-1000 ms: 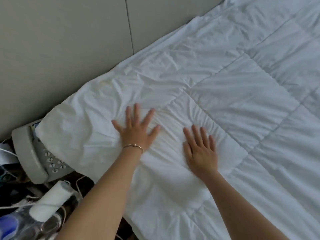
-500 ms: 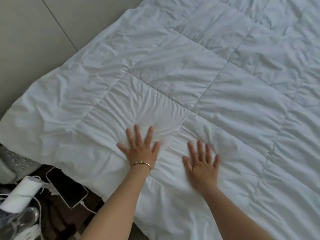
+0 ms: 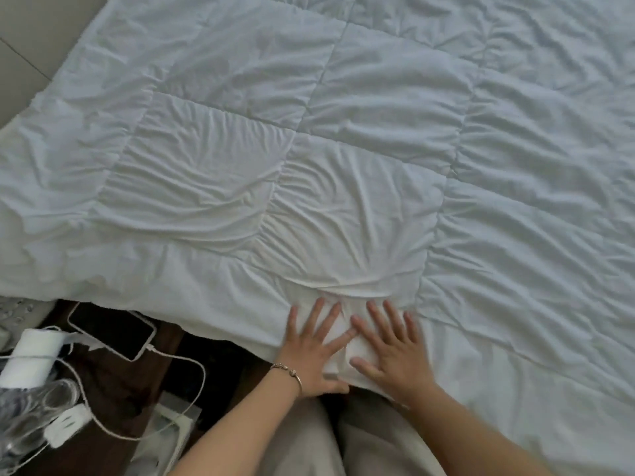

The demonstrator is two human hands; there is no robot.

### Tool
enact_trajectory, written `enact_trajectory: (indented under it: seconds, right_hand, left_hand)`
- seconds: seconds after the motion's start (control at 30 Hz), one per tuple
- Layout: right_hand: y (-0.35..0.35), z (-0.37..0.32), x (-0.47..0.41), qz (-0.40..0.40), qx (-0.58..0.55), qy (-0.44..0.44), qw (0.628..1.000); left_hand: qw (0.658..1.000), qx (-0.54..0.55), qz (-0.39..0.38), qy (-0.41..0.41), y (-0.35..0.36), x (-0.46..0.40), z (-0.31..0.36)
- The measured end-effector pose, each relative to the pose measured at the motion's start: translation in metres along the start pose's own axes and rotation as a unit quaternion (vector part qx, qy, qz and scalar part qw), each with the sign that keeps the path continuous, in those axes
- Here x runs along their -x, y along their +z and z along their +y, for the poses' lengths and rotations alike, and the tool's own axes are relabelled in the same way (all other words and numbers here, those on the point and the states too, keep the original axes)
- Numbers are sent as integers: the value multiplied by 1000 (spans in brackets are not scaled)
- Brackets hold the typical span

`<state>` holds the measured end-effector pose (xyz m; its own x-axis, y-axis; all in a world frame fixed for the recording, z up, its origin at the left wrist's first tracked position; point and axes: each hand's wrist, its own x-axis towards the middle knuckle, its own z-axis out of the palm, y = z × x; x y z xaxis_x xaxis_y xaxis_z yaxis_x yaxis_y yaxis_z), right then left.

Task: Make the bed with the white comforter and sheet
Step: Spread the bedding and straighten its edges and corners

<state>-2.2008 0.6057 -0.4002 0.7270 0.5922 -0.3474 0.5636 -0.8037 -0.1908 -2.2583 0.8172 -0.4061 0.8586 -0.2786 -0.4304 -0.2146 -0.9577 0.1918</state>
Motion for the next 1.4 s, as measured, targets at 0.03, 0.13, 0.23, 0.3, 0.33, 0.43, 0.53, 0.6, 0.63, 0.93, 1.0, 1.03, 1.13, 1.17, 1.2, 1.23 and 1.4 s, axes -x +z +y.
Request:
enact_trajectory:
  seconds: [0.03, 0.13, 0.23, 0.3, 0.33, 0.43, 0.53, 0.6, 0.63, 0.93, 1.0, 1.03, 1.13, 1.17, 1.2, 1.23, 1.4]
  right_hand:
    - [4, -1, 16, -12, 10, -1, 1000]
    - [16, -7, 60, -49, 43, 23, 998]
    - [10, 2, 74, 64, -12, 120, 991]
    - [-5, 13, 73, 92, -36, 154, 983]
    - [-13, 15, 72, 56, -61, 166, 983]
    - [-10, 3, 78, -114, -126, 147, 974]
    - [-8, 1, 83, -158, -143, 97, 972]
    - [-14, 24, 89, -123, -110, 70, 984]
    - [-14, 42, 98, -101, -96, 75, 987]
    - [34, 221, 274, -81, 67, 268, 958]
    - [35, 254, 298, -34, 51, 261, 963]
    - [38, 268, 305, 2, 42, 230, 972]
    - [38, 298, 318, 53, -46, 181, 981]
    - [35, 300, 319, 38, -95, 188, 977]
    - [36, 299, 321, -10, -116, 187, 976]
    - [41, 299, 323, -53, -124, 172, 976]
    - [30, 322, 332, -88, -160, 113, 977]
  left_hand:
    - [999, -25, -26, 21, 0, 4, 3]
    - [997, -14, 29, 74, -1, 4, 9]
    - [977, 26, 175, 116, -5, -8, 10]
    - [983, 46, 161, 73, -19, -13, 16]
    - [990, 51, 121, 52, -25, -13, 19]
    - [996, 5, -89, 32, -23, -6, 20]
    - [985, -31, -166, 28, -32, -5, 24]
    - [987, -69, -141, 30, -42, -14, 39]
    - [991, -76, -105, 32, -45, -19, 52]
    - [980, -63, -66, 174, 7, -69, 290]
    - [983, -76, -38, 162, 20, -83, 337]
    - [984, -68, 0, 163, 22, -90, 357]
    - [988, 14, 94, 122, 17, -107, 391]
    - [994, 50, 60, 79, 12, -106, 396]
    - [997, 60, -3, 51, 11, -103, 398]
    - [996, 55, -43, 46, 15, -98, 397]
    - [986, 27, -154, 65, -2, -108, 406]
